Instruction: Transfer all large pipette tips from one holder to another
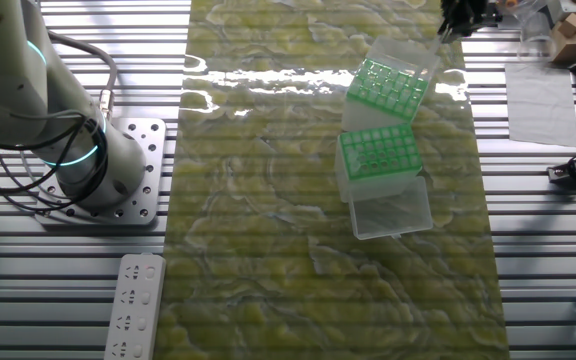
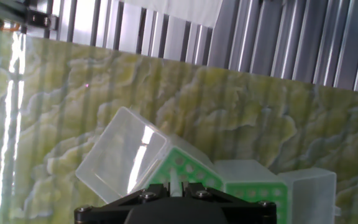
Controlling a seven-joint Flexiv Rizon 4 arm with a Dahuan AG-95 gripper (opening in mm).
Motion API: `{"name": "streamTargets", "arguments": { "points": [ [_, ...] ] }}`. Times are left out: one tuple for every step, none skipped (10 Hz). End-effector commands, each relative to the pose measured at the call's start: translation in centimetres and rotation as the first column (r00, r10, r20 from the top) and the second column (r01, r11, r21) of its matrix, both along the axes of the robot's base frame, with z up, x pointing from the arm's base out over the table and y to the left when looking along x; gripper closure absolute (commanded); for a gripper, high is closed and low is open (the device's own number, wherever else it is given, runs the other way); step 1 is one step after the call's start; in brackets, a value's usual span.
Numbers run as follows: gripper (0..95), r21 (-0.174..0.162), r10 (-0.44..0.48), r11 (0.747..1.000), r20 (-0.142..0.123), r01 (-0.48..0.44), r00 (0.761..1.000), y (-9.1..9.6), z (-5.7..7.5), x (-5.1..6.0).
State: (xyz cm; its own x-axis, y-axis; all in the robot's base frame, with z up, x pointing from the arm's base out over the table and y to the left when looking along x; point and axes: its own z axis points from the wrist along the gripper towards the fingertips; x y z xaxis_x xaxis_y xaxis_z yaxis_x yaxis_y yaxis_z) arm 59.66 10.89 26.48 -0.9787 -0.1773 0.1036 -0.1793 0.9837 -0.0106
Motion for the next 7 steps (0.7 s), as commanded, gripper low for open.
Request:
{"name": "streamTargets", "arguments": {
  "points": [
    [95.0, 0.001, 0.008, 1.0, 0.002, -0.008, 1.0, -0.7, 0.6, -0.5],
    [95.0, 0.002, 0.011, 1.0, 0.002, -0.011, 1.0, -0.9, 0.8, -0.6],
    [95.0, 0.003, 0.015, 1.0, 0.001, -0.015, 1.0, -1.2, 1.1, -0.7],
    [95.0, 0.003, 0.017, 1.0, -0.005, -0.017, 1.0, -1.6, 1.3, -0.8],
    [95.0, 0.003, 0.02, 1.0, -0.009, -0.02, 1.0, -1.9, 1.6, -0.9],
    [95.0, 0.003, 0.021, 1.0, -0.01, -0.021, 1.0, -2.1, 1.8, -1.0],
    [95.0, 0.004, 0.023, 1.0, -0.013, -0.023, 1.0, -2.4, 2.0, -1.1]
  ]
}}
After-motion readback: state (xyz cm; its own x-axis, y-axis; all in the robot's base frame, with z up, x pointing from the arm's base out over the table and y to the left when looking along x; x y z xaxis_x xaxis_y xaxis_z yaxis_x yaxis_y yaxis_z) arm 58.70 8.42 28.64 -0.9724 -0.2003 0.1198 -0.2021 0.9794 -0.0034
